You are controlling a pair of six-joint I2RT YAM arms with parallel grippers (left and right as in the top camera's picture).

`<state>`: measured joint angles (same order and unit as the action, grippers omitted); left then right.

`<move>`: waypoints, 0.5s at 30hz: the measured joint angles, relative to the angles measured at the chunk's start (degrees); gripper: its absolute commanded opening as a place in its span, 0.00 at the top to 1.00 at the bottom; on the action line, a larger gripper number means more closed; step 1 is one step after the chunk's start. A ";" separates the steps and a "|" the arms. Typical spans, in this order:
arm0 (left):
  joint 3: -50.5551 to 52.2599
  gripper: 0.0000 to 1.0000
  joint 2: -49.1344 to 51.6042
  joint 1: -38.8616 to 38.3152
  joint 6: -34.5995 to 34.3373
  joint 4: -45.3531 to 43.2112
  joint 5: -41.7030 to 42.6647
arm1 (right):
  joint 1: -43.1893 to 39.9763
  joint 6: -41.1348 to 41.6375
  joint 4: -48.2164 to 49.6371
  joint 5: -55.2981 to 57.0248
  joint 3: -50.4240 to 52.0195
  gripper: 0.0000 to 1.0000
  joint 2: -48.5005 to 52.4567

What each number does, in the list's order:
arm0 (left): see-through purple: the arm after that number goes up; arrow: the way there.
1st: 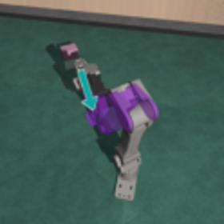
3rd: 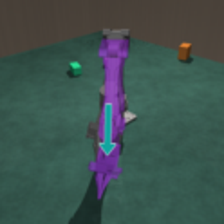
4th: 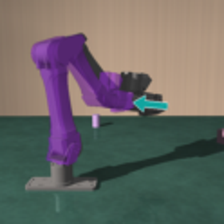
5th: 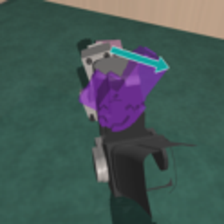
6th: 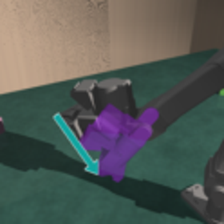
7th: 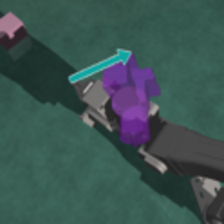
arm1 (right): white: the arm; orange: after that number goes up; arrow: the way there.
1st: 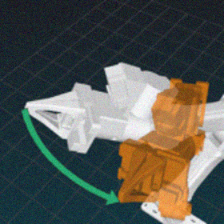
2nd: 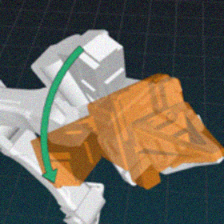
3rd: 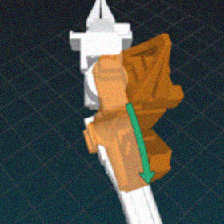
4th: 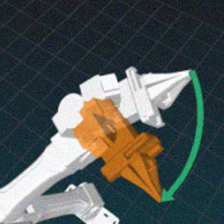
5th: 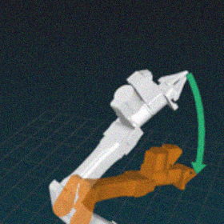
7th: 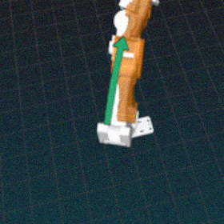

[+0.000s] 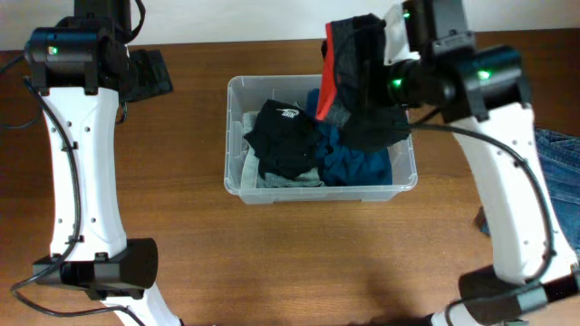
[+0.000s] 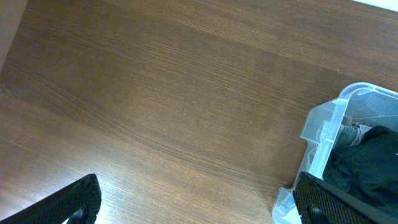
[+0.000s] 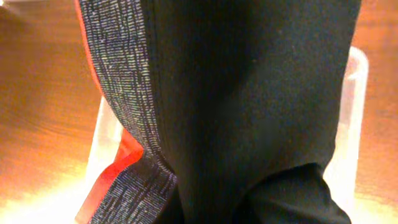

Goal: Pack container
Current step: 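Lift the black striped shirt with the right gripper over the container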

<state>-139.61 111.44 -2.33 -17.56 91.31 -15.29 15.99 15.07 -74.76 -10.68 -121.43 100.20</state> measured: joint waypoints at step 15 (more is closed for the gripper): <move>0.00 0.01 0.00 0.00 0.00 0.00 0.00 | 0.72 1.44 -1.70 -1.68 0.02 0.96 8.79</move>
<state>-139.61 111.44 -2.33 -17.56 91.31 -15.29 16.71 16.51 -76.47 -12.36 -121.40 108.99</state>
